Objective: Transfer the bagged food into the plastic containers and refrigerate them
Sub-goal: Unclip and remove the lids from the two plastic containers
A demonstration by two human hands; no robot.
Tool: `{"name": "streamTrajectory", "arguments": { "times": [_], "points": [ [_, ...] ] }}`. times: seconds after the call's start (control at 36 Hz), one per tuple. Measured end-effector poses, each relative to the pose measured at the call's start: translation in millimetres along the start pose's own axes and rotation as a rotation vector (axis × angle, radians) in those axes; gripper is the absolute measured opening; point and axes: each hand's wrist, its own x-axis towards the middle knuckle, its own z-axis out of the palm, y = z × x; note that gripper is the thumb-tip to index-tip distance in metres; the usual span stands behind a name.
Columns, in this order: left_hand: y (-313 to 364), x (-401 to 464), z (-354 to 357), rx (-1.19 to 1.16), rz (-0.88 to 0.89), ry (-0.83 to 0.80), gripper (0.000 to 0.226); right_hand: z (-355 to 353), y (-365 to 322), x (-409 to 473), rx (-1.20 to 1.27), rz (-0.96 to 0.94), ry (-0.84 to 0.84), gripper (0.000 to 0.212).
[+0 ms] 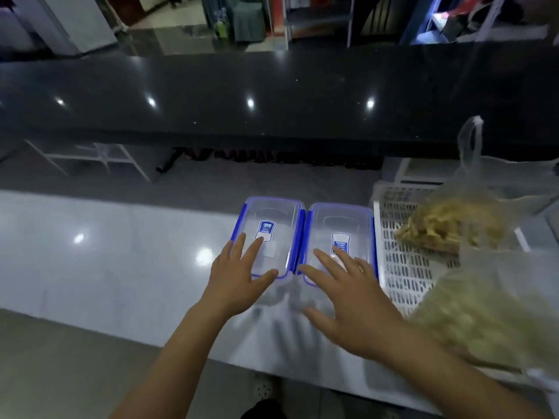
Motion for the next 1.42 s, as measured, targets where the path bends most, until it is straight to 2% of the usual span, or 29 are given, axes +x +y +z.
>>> {"name": "streamTrajectory", "arguments": {
  "times": [0.17, 0.28, 0.44, 0.56, 0.78, 0.86, 0.89, 0.94, 1.0, 1.06, 1.11, 1.17, 1.28, 1.42],
  "points": [
    [-39, 11, 20, 0.132, 0.215, -0.037, 0.083, 45, -16, 48, -0.095, 0.265, -0.037, 0.070],
    [-62, 15, 26, 0.132, 0.323, -0.051, 0.084, 71, -38, 62, -0.121, 0.400, -0.057, 0.073],
    [-82, 5, 29, 0.064, 0.412, -0.046, 0.084, 90, -66, 54, -0.112, 0.488, -0.021, 0.075],
    [-96, -25, 34, 0.017, 0.414, -0.031, 0.083, 101, -89, 36, -0.128, 0.460, 0.000, 0.077],
    [-132, -101, 14, -0.042, 0.451, -0.135, 0.077, 109, -124, -11, 0.071, 0.387, -0.013, 0.065],
    [-140, -109, 1, -0.402, 0.472, -0.079, 0.068, 107, -135, -17, 0.391, 0.426, 0.114, 0.059],
    [-145, -107, -1, -0.503, 0.438, -0.020, 0.065, 104, -137, -16, 0.565, 0.476, 0.189, 0.058],
    [-155, -97, -7, -0.635, 0.255, 0.041, 0.062, 100, -138, -11, 0.919, 0.621, 0.311, 0.053],
    [-161, -81, -16, -0.796, 0.008, -0.024, 0.058, 95, -135, 0, 1.229, 0.781, 0.350, 0.045],
    [-164, -66, -23, -1.018, -0.192, -0.157, 0.048, 91, -129, 8, 1.418, 0.873, 0.335, 0.038],
    [-167, -56, -25, -1.182, -0.251, -0.316, 0.043, 90, -124, 14, 1.478, 0.909, 0.332, 0.036],
    [-166, -51, -26, -1.225, -0.248, -0.402, 0.043, 92, -121, 17, 1.501, 0.938, 0.328, 0.035],
    [-162, -45, -21, -1.232, -0.280, -0.356, 0.040, 100, -116, 18, 1.550, 0.964, 0.291, 0.036],
    [-164, -45, -10, -1.280, -0.292, -0.372, 0.043, 106, -107, 14, 1.550, 0.942, 0.296, 0.033]
  ]
}}
